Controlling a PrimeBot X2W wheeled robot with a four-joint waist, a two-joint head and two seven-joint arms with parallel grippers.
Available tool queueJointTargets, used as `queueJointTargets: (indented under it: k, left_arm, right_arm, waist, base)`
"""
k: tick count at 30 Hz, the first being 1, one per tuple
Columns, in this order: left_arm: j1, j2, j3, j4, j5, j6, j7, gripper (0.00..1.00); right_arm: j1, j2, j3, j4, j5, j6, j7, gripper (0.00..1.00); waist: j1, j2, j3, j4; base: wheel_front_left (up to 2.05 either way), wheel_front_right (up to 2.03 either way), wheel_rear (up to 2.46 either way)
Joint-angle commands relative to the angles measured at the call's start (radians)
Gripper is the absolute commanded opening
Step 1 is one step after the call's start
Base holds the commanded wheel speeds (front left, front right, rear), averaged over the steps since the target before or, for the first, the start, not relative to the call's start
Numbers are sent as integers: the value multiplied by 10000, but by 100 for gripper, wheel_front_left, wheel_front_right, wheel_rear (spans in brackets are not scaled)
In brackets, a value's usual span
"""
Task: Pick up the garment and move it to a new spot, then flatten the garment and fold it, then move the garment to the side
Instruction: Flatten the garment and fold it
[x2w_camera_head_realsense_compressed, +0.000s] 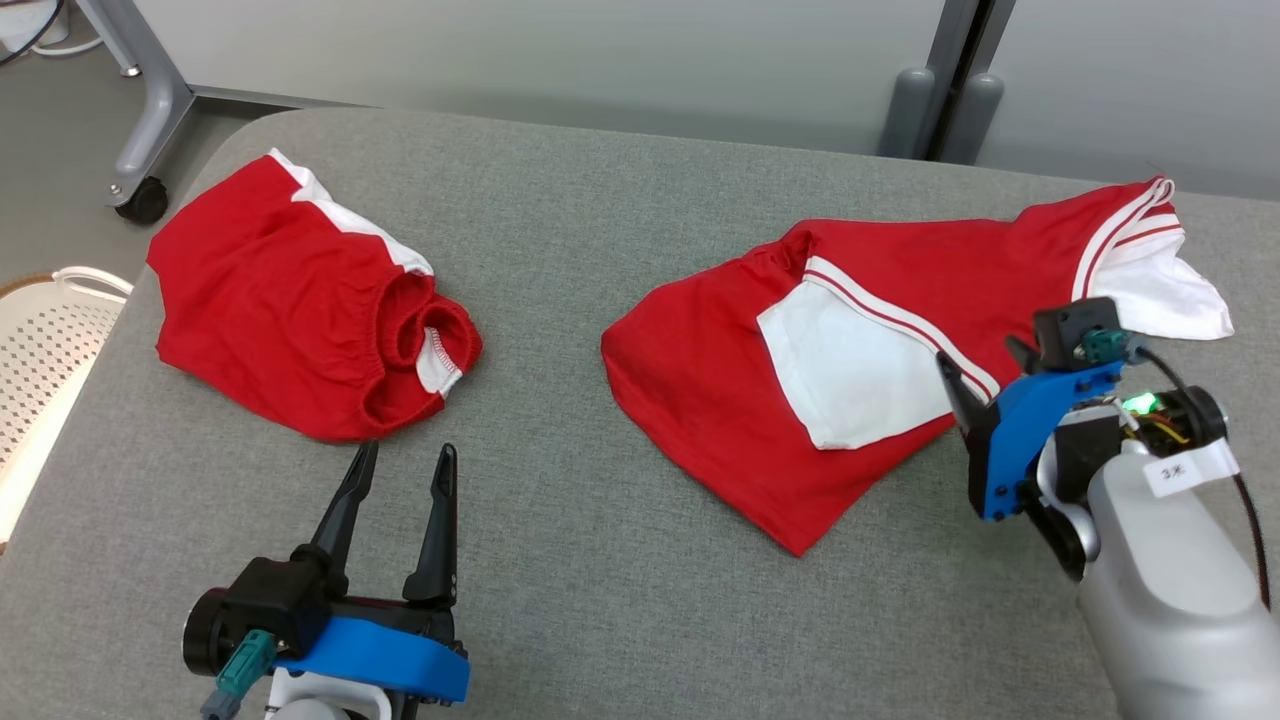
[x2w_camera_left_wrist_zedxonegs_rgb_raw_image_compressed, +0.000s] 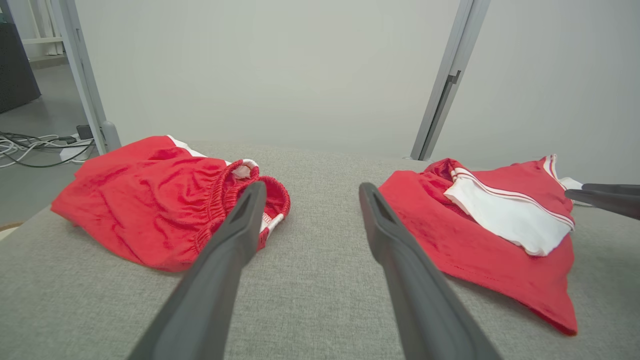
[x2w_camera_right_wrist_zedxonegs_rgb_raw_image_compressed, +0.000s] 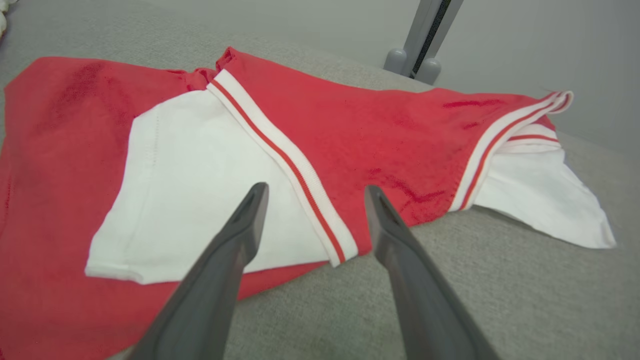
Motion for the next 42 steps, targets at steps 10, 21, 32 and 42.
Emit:
queueJointTargets:
  k: [10,21,32,42]
  left_arm:
    - [-162,97,-79,-30,-86,31,-20,100]
    - [-230,3,-163,37,-136,15,-24,100]
    - [-190,-45,-74,-3,-164,25,-27,100]
    - [-177,-37,-86,46,-124,-58,-28,100]
  right_arm:
    - [1010,636,-212,-1127,-738,1,714,100]
    - [1325,947,1332,-1382,-1188,-1,1063,100]
    - [1498,583,1073,-1427,-2275,-2,1045,100]
    - [1420,729,641,-1196,-2395,-2,777,0]
  waist:
    - [0,1,71,266]
    - [0,1,194,618]
    - [0,1,293,718]
    - [0,1,248,722]
  base:
    - [0,0,0]
    - [0,0,0]
    - [0,0,0]
    - [0,0,0]
